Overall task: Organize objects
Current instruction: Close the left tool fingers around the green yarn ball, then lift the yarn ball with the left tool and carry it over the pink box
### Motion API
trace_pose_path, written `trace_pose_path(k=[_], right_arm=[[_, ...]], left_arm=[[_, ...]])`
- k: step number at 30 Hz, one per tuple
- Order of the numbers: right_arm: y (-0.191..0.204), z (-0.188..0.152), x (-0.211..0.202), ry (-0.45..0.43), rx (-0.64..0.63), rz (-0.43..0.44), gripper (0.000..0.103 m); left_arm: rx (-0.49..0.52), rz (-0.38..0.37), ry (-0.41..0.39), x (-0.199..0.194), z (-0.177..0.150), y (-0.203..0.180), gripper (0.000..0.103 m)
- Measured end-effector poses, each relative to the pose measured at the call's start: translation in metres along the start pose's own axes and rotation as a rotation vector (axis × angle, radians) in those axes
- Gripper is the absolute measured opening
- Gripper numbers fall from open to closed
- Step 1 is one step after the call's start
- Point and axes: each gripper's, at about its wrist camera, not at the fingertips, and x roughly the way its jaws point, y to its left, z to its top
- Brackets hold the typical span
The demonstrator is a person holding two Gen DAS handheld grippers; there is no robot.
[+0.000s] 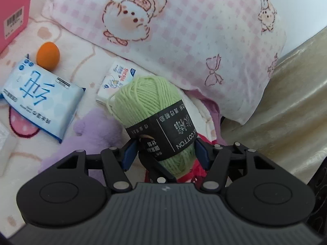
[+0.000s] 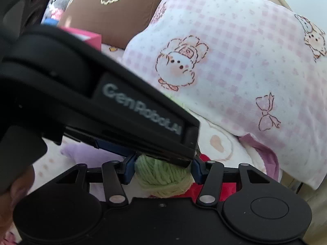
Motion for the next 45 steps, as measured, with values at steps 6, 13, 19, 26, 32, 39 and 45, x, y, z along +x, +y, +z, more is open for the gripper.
trace_pose_path(k=[6, 13, 19, 26, 32, 39, 45], right_arm=[[0.012, 0.011, -0.014, -0.034, 0.047, 0.026, 0.059], [0.033, 0.017, -0.028, -0.059, 0.039, 0.056, 0.059], [0.065, 0.015, -0.041, -0.064, 0.011, 0.026, 0.058], [0.093, 0.013, -0.056, -0.07, -0.023, 0.035, 0.058], [0.116, 0.022, -0.069, -0.101, -0.091, 0.021, 0.057], [0.144, 0.042, -0.09, -0.157, -0.164, 0.055, 0.057], [0.167, 0.058, -0.106, -0.201, -0.218, 0.074, 0.057]], left_arm=[[0.04, 0.001, -0.014, -0.031, -0.001, 0.005, 0.059], [0.069, 0.007, 0.006, -0.061, 0.0, 0.013, 0.059], [0.126, 0.041, 0.027, -0.08, -0.013, 0.011, 0.059], [0.109, 0.037, 0.02, -0.109, -0.024, 0.023, 0.059], [0.109, 0.06, 0.002, -0.134, -0.021, 0.027, 0.059], [0.109, 0.081, -0.025, -0.18, -0.011, 0.033, 0.058], [0.103, 0.118, -0.059, -0.214, -0.004, 0.036, 0.058]])
